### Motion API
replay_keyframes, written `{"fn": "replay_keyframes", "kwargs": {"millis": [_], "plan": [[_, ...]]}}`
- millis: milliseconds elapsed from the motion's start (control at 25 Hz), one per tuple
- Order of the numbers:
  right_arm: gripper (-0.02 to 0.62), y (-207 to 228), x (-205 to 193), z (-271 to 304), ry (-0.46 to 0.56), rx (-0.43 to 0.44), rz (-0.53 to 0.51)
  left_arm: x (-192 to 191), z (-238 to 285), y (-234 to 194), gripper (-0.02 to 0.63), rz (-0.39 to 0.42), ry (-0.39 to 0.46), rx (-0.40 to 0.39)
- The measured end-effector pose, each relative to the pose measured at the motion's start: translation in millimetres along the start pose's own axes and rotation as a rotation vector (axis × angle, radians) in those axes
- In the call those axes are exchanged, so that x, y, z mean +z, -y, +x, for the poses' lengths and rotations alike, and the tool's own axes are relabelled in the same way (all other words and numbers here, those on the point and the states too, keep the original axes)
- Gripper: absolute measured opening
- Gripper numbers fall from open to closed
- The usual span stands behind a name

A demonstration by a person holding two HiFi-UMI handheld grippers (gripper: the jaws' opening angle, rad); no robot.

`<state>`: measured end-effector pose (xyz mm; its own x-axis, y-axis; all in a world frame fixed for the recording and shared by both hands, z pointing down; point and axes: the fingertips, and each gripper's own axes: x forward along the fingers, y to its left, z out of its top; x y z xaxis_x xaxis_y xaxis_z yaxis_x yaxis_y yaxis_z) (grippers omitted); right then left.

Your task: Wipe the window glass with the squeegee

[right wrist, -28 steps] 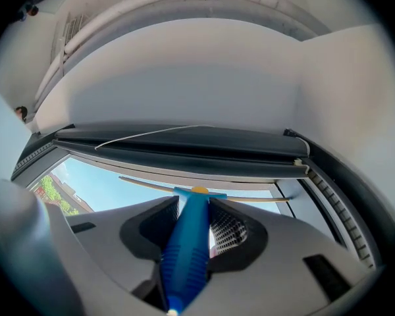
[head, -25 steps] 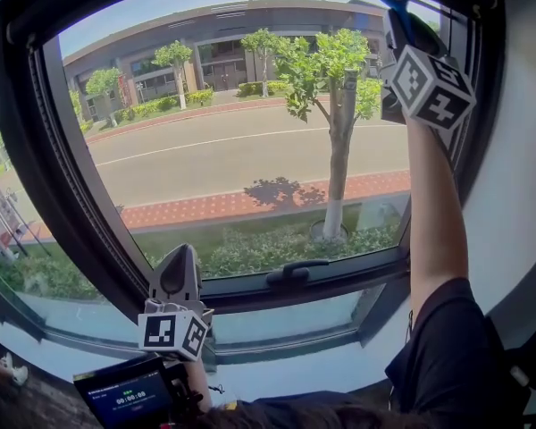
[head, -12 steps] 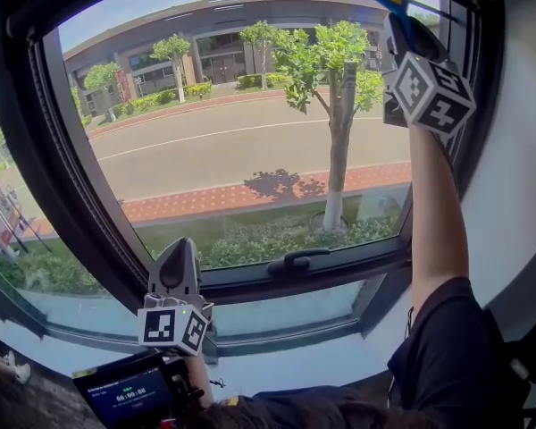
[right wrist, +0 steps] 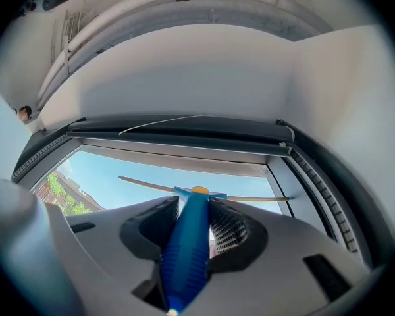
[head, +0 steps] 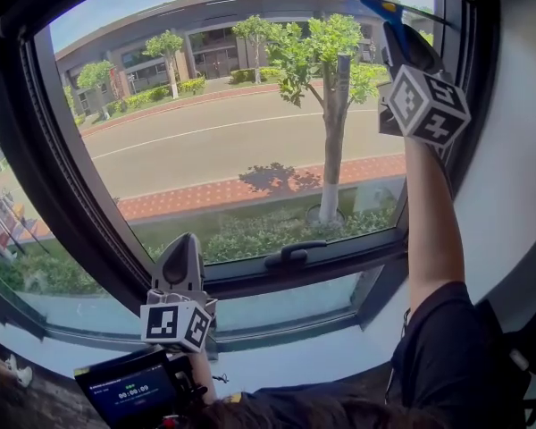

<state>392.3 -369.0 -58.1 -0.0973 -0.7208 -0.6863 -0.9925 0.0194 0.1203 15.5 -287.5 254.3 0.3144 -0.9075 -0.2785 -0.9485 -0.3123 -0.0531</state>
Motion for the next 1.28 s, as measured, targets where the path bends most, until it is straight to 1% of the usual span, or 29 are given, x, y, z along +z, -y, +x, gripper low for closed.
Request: {"fn": "replay_keyframes", "kwargs": {"millis": [280,800,1280], "plan": [[0.141,-2,-14,-14,-0.018,0.001,0.001,-2,1,6,0.002,0.004,-0.005,-0.027],[0.141,-3,-35,-31,-0.040,0.008,0.008,0,3,9,0.002,0.002,0.002,-0.037],[0.141,-9,-52,-50,-0.057,0.012,-0.001,-3,3,12,0.002,-0.007,-0.012,-0.045]]}}
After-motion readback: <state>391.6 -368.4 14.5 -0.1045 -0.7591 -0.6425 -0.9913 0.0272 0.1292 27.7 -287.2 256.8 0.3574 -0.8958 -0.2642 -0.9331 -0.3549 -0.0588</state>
